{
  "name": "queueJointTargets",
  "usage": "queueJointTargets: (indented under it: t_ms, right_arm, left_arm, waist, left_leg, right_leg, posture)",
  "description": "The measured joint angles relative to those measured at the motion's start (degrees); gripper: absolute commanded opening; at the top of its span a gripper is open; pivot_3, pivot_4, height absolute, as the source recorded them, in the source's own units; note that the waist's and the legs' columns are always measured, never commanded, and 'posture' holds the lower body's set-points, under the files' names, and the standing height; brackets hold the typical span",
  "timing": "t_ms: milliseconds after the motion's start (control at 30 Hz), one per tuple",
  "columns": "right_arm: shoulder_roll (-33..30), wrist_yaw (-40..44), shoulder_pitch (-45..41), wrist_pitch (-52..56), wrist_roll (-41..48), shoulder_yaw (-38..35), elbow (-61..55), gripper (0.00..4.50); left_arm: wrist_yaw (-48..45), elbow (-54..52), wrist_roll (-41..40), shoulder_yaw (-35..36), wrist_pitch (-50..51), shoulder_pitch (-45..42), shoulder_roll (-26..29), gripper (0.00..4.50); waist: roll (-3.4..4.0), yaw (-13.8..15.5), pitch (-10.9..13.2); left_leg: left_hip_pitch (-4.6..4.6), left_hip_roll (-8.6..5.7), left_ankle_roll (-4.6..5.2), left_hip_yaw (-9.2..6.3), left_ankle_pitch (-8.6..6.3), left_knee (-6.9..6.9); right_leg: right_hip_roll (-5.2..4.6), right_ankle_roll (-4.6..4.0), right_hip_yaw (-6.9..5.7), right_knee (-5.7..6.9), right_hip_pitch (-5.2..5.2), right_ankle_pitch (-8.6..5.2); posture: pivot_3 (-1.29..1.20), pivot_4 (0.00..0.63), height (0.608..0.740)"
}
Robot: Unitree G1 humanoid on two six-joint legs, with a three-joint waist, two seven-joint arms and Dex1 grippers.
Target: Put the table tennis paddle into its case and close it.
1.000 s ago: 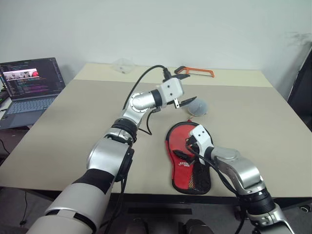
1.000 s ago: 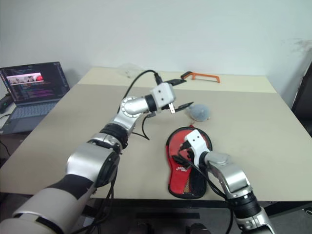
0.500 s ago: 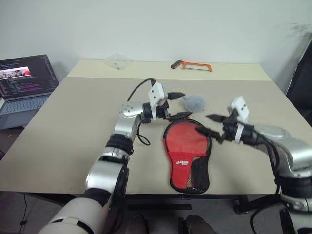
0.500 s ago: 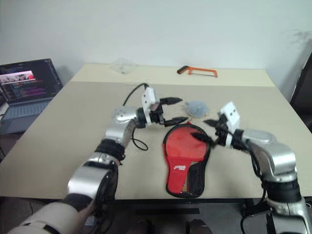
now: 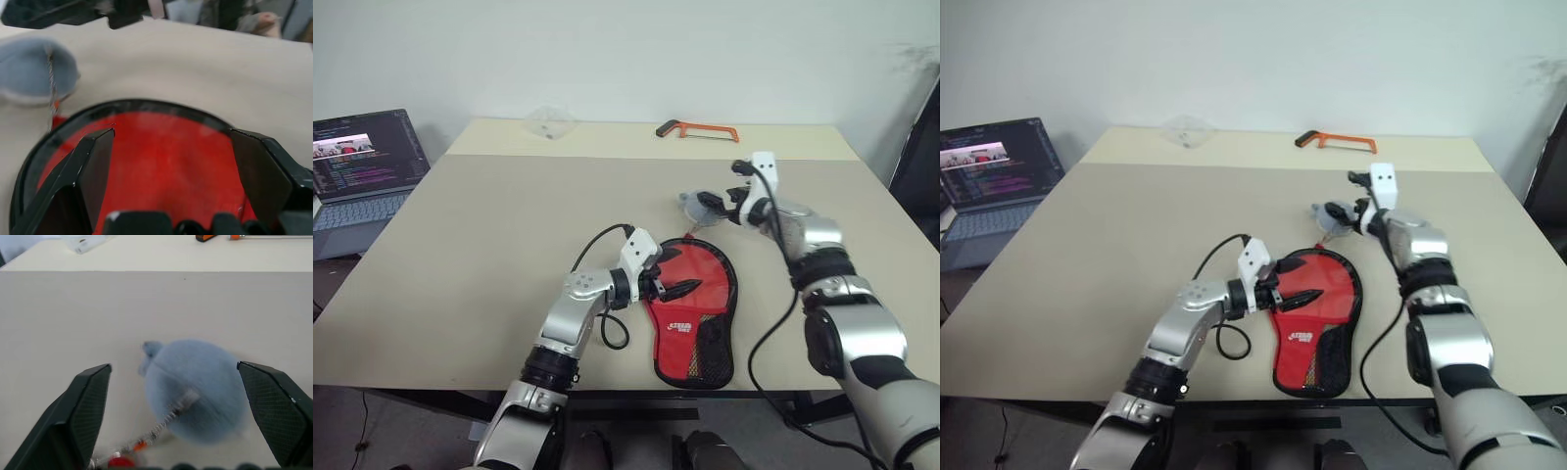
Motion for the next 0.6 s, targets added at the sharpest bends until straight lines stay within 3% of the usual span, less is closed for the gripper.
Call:
queueJointTargets:
  t_ms: [267, 533, 600]
  right_arm:
    - [3.38, -11.88, -1.58, -6.19, -5.04, -0.68, 10.39, 4.50]
    - [6.17, -16.19, -1.57, -8.23, -7.87, -0.92, 11.61, 4.50]
    - [6.83, -17.59, -1.57, -8.69, -8.34, -1.21, 11.64, 4.12]
  left_arm:
    - [6.62, -4.16, 1.09, -0.73, 2.42, 1.07, -0.94, 4.04]
    - [10.35, -4.34, 1.01, -0.79, 4.17, -0.06, -3.20, 4.04]
    - [11.45, -2.76, 1.15, -1.03, 5.42, -1.20, -4.49, 4.09]
  waist:
    - [0.01, 0.09, 0.00]
    - [0.02, -0.16, 0.00]
    - [0.02, -0.13, 0.00]
  left_leg:
    - [-0.01, -0.01, -0.01, 0.05, 0.00, 0.00]
    - [0.00, -0.01, -0.01, 0.04, 0.00, 0.00]
    - [0.00, -0.01, -0.01, 0.05, 0.00, 0.01]
  right_leg:
    - [-0.04, 0.00, 0.01, 0.02, -0.02, 0.00]
    - [-0.03, -0.01, 0.02, 0.05, -0.02, 0.01]
    - [-0.03, 0.00, 0.03, 0.04, -0.01, 0.01]
  posture:
    - [0.00, 0.150, 0.740]
    - [0.00, 0.150, 0.740]
    - [0.00, 0.150, 0.740]
